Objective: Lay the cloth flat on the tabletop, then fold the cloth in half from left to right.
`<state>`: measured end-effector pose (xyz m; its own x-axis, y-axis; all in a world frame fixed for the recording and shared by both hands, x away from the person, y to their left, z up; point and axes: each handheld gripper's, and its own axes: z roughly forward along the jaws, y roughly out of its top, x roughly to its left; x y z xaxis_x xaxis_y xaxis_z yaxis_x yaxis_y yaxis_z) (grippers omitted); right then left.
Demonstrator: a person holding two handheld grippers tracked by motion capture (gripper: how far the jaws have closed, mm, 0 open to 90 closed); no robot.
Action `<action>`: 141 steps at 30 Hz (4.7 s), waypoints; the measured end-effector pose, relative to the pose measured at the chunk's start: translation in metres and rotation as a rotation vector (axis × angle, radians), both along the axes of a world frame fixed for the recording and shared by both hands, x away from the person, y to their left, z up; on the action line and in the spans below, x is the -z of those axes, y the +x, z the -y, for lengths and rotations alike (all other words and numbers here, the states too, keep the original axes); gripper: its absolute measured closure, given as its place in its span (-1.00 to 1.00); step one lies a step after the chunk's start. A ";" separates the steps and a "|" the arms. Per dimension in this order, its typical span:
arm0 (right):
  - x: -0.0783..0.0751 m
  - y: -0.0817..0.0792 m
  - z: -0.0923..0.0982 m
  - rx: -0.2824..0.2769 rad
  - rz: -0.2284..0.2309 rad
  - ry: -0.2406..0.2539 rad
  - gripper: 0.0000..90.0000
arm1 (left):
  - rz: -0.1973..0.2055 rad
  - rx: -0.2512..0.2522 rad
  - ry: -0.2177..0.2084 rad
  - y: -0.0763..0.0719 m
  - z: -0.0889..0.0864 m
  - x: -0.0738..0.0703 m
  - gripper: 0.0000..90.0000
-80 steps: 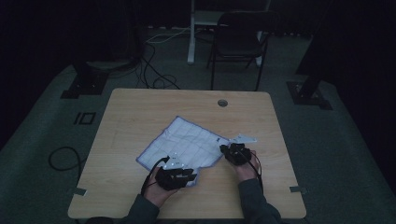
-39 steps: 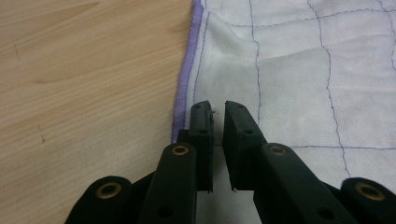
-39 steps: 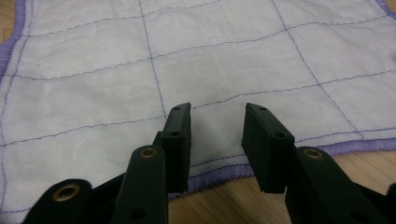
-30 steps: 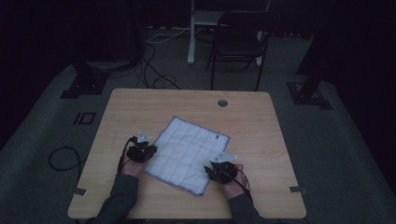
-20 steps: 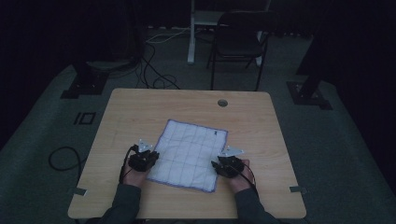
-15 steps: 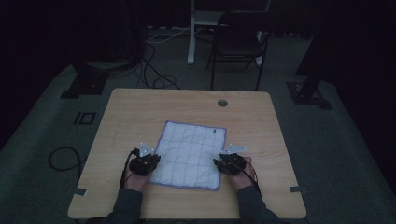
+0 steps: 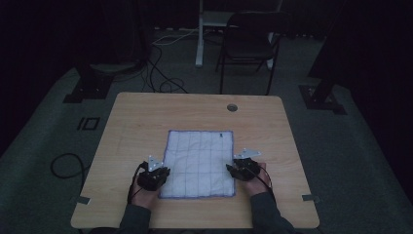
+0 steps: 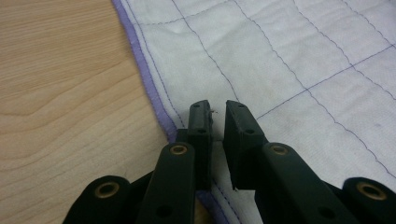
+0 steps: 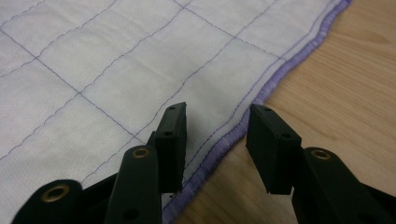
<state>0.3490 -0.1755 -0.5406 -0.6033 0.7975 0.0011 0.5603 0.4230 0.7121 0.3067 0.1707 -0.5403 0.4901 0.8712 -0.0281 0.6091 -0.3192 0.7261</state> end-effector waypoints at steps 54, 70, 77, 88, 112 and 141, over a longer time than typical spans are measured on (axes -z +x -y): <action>0.002 -0.007 0.003 0.027 0.008 0.012 0.26 | 0.001 -0.054 -0.001 0.039 0.007 0.000 0.52; -0.009 -0.020 0.004 -0.008 0.076 0.024 0.60 | -0.017 -0.057 -0.042 0.040 -0.001 0.001 0.91; -0.005 -0.019 0.002 -0.021 0.051 0.039 0.69 | -0.035 -0.060 -0.071 0.042 -0.004 -0.001 0.91; 0.001 -0.016 -0.003 -0.027 0.025 0.022 0.69 | 0.006 -0.021 -0.136 0.040 -0.001 -0.020 0.91; 0.002 -0.014 -0.002 -0.035 0.015 0.030 0.68 | 0.066 0.136 -0.213 0.041 0.038 -0.066 0.91; 0.001 -0.014 -0.001 -0.029 0.016 0.030 0.73 | 0.045 0.267 -0.233 0.047 0.094 -0.070 0.91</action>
<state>0.3350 -0.1745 -0.5415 -0.6264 0.7794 0.0148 0.5368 0.4175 0.7331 0.3538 0.0767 -0.4708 0.7051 0.6849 -0.1840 0.4922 -0.2859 0.8222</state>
